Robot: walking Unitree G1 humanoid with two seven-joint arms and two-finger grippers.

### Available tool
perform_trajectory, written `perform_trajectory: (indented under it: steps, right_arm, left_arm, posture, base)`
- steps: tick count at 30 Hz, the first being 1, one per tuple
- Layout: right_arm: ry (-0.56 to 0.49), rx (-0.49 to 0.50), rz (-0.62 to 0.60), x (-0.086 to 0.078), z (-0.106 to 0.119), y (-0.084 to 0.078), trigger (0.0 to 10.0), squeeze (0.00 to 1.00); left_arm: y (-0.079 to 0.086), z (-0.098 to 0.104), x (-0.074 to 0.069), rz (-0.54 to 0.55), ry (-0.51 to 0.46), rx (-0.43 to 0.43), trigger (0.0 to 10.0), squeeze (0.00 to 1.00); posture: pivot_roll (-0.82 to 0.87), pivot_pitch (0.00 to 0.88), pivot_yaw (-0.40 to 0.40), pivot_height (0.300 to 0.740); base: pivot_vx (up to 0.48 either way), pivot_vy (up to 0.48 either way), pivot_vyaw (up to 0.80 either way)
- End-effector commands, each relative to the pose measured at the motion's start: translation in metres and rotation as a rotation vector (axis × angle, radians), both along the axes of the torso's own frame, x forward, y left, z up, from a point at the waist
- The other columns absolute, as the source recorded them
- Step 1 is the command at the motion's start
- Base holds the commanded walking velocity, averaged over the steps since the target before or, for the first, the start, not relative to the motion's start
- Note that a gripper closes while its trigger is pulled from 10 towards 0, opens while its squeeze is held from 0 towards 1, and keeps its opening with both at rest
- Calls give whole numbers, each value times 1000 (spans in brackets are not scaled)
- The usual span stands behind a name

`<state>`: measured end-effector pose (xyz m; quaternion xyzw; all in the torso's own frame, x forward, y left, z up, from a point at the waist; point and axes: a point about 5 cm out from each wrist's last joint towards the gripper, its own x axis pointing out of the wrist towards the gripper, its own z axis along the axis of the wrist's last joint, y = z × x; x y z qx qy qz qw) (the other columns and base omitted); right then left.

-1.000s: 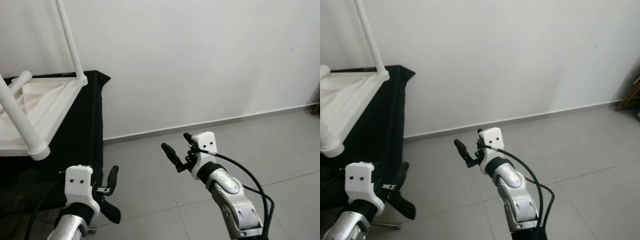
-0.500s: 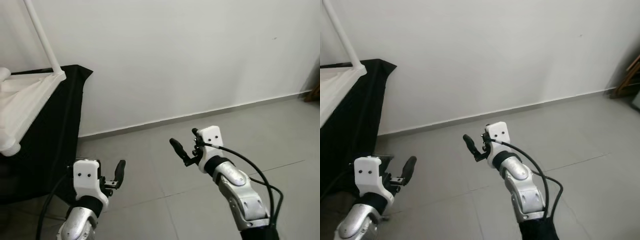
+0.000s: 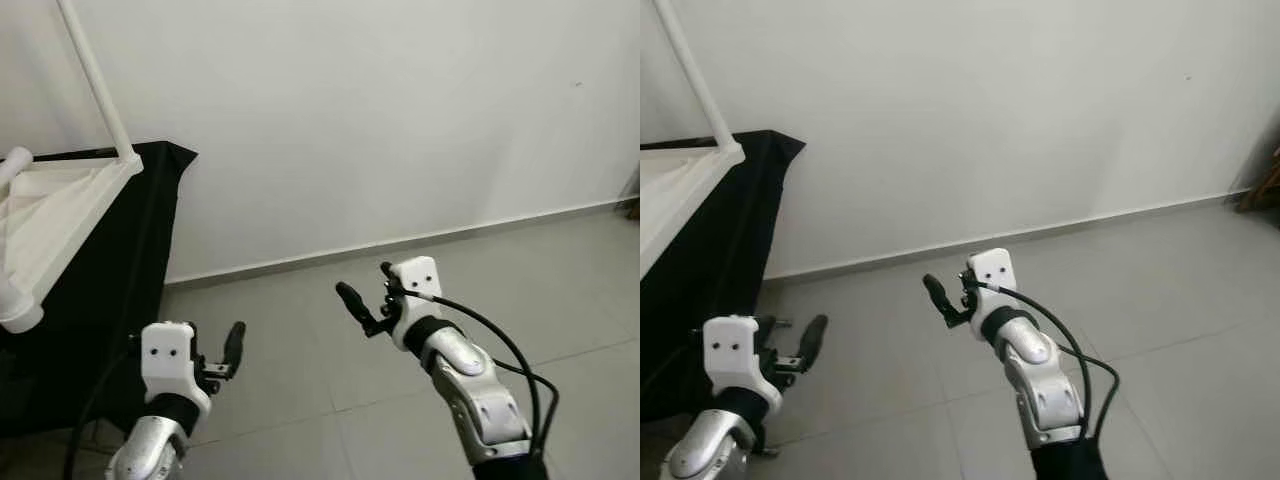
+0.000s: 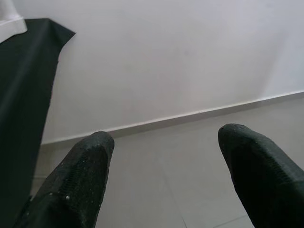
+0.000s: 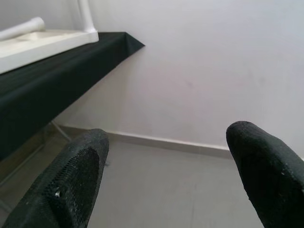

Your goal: Building children table

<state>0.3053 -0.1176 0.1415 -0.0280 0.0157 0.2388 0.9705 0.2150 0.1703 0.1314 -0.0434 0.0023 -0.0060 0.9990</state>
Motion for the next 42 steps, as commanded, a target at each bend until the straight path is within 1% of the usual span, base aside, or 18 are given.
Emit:
perform_trajectory:
  steps: [1,18,21,36,38,39,41,42]
  right_arm:
    - [2,-5,-20,1,-2,-6,10000,0]
    - [6,2,-9,2,-2,-6,10000,0]
    - [4,9,24,1,-2,-3,10000,0]
    - [-1,4,75,0,-1,0,10000,0]
    - [-5,1,97,-1,-1,1,10000,0]
    - [-10,-3,128,-3,0,3,10000,0]
    - [-10,-3,128,-3,0,3,10000,0]
    - [-17,-15,163,-4,0,6,10000,0]
  left_arm:
    - [-2,-5,1,-21,21,-6,10000,0]
    - [-4,-5,2,-36,20,-13,10000,0]
    - [-5,-6,2,-43,19,-14,10000,0]
    - [-5,-6,2,-48,18,-17,10000,0]
    - [-5,-6,2,-49,17,-16,10000,0]
    - [-5,-6,2,-49,17,-16,10000,0]
    - [-5,-6,2,-49,17,-16,10000,0]
    - [-6,-5,2,-47,16,-17,10000,0]
  posture:
    - [-152,79,18,740]
    - [-154,76,13,740]
    - [-155,75,13,740]
    - [-147,68,10,740]
    - [-144,69,11,740]
    - [-144,69,11,740]
    - [-144,69,11,740]
    - [-141,71,5,740]
  base:
    - [368,0,0]
    - [365,0,0]
    - [361,0,0]
    - [361,0,0]
    - [360,0,788]
    - [364,0,788]
    - [364,0,788]
    - [360,0,788]
